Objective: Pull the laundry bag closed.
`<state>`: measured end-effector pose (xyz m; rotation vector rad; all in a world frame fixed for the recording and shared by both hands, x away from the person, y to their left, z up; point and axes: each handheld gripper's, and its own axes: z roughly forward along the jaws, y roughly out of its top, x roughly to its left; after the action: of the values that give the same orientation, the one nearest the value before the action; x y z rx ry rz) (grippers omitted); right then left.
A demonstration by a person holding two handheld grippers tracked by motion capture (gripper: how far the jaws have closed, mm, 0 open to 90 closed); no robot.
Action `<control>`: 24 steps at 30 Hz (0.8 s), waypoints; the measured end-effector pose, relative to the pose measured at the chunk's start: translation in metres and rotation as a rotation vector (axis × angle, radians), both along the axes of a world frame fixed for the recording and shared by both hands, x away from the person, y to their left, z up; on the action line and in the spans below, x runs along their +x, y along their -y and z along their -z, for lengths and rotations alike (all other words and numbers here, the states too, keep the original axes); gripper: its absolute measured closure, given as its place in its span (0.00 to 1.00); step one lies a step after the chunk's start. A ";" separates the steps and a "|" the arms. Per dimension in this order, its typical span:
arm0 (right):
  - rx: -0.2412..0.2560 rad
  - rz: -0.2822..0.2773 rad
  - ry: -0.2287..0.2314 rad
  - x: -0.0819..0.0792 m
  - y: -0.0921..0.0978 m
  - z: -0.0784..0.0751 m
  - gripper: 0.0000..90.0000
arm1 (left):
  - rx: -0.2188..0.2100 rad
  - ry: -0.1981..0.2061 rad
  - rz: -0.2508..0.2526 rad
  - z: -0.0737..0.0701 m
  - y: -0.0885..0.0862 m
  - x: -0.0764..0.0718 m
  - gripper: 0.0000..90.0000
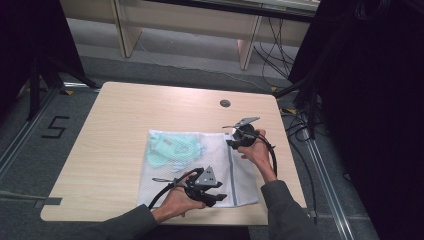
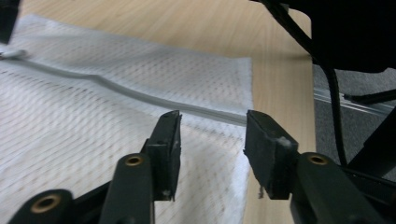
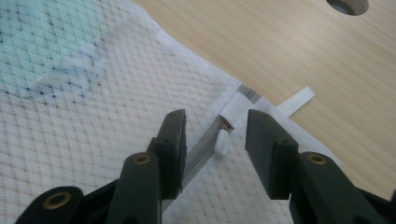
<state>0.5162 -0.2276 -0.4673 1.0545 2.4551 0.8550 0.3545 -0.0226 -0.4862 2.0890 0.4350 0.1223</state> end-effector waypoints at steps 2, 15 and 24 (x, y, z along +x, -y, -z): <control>0.037 0.004 -0.001 -0.005 0.001 -0.003 0.62 | -0.006 0.002 -0.016 -0.003 -0.006 0.002 0.56; 0.084 -0.038 0.011 -0.034 -0.005 -0.015 0.51 | -0.023 -0.007 -0.141 -0.022 -0.059 0.012 0.42; 0.092 -0.047 0.009 -0.054 0.000 -0.017 0.45 | -0.009 -0.007 -0.196 -0.026 -0.095 0.011 0.36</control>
<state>0.4621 -0.2273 -0.4501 1.0250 2.4629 0.9934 0.3660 0.0726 -0.4606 2.0354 0.6432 0.2275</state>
